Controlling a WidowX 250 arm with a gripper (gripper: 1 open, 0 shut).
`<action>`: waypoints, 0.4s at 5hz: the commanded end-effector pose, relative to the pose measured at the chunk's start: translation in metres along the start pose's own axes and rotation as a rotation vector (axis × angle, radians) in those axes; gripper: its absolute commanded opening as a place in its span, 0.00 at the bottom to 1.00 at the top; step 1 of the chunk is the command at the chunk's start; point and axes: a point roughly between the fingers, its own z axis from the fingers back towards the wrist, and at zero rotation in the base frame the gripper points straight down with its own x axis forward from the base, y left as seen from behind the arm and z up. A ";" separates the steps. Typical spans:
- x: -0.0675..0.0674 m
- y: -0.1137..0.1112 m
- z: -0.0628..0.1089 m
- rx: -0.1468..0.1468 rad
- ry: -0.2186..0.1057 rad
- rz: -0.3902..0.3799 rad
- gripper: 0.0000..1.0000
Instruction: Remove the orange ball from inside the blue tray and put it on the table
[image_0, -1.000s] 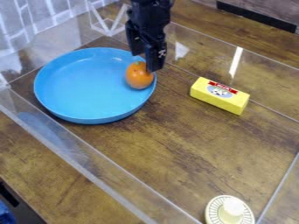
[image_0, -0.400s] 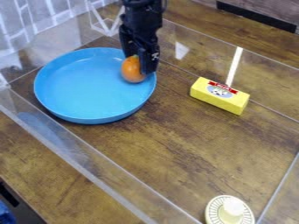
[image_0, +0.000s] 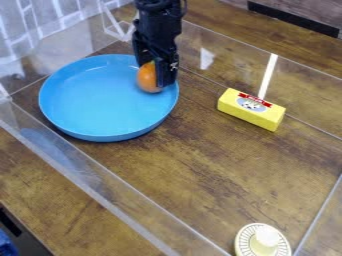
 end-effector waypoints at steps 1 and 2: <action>0.003 0.013 0.020 0.028 -0.046 0.029 1.00; 0.001 0.014 0.018 0.019 -0.041 0.041 1.00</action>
